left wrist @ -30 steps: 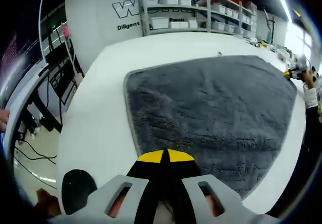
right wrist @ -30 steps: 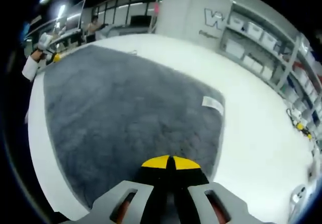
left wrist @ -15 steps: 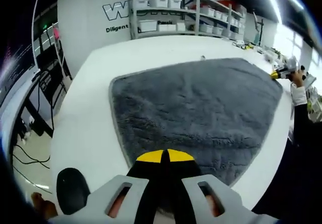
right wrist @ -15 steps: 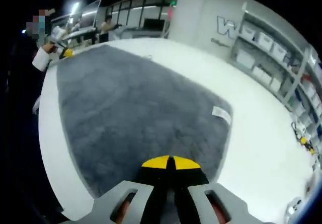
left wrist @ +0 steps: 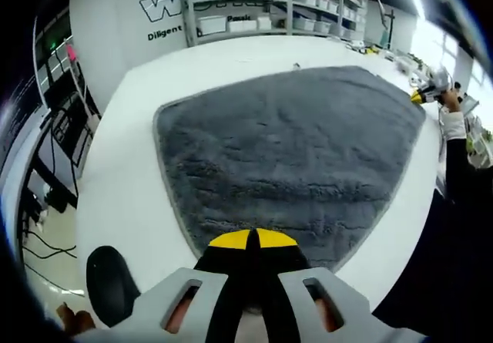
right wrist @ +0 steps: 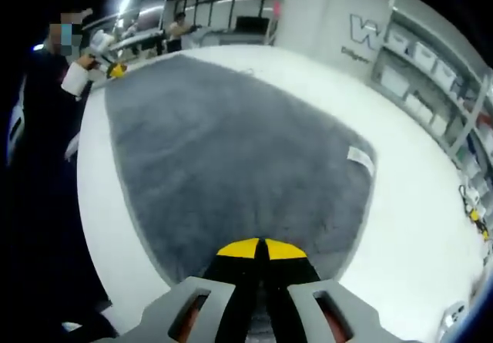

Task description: Open the folded towel by lifting each exposed corner and separating the folded layers until the towel lies flat within the target outline without major curled edges

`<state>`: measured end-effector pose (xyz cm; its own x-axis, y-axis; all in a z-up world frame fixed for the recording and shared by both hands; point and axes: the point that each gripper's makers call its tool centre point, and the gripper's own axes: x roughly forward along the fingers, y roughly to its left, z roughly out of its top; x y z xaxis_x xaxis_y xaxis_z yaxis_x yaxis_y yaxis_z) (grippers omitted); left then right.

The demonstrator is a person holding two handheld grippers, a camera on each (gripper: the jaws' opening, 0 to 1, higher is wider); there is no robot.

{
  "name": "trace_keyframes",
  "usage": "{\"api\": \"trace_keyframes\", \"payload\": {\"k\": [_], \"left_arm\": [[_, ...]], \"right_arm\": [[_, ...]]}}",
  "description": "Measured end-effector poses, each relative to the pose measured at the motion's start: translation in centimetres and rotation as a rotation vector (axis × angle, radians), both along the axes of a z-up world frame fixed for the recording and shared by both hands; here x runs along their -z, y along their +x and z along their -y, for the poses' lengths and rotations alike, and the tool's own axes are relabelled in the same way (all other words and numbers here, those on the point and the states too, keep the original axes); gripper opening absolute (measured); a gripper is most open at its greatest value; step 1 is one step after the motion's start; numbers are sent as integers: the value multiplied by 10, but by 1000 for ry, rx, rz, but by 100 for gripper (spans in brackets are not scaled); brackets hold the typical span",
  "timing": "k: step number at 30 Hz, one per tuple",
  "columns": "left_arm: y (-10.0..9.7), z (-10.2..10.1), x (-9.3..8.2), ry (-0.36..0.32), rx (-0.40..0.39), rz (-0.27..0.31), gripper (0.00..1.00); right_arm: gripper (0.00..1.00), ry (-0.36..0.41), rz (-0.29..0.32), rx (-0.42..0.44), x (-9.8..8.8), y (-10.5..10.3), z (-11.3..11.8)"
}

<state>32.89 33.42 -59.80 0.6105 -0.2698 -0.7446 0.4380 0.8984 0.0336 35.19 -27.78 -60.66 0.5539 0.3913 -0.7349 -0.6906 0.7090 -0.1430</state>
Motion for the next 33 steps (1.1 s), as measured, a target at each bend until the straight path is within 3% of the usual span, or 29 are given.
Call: {"api": "trace_keyframes", "payload": {"k": [10,33], "left_arm": [[-7,-2,7,-4,-12,-42,0],[-14,-9,7,12,-74,-54,0]], "right_arm": [[0,21,-9,16,2,3,5],[0,39,-6,29,2,2,20]]}}
